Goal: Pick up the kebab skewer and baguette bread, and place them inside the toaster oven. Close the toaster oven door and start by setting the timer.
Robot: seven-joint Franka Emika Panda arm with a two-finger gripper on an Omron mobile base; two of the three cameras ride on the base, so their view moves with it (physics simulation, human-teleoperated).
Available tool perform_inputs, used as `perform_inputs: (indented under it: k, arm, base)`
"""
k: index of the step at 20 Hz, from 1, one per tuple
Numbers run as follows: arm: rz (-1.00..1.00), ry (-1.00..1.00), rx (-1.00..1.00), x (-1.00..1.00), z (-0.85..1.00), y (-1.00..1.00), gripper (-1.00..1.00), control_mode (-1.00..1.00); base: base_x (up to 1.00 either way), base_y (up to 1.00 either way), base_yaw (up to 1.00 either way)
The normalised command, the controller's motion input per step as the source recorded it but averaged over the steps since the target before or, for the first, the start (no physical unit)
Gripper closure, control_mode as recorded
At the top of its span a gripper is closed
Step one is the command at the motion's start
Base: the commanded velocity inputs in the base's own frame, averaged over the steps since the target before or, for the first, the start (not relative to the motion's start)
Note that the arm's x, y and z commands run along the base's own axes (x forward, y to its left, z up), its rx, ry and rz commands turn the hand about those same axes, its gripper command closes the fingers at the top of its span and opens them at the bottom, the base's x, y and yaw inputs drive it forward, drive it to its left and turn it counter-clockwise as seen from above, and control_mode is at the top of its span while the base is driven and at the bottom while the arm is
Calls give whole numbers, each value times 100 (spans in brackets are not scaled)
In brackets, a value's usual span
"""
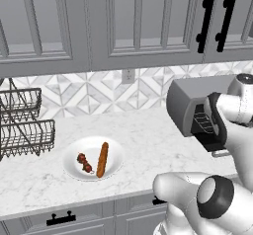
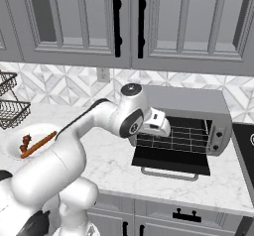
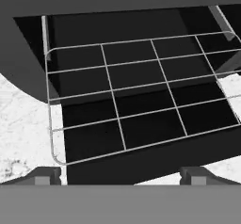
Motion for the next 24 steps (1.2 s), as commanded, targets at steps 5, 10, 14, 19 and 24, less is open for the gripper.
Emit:
perform_inputs:
  k: [5,10,14,19,24]
  arm:
    - [0,9,0,0,0,100,-100,-100]
    - [-3,9,1,15,0,93,-100,-100]
    - [0,7,8,19,0,66,-100,-100]
    - [0,11,7,9,-10,80,-100,-100]
    - [0,11,3,0,-17,71,-100,-100]
  base:
    - [0,0,0]
    - [0,0,0]
    - [0,0,0]
    - [0,0,0]
    - [0,0,0]
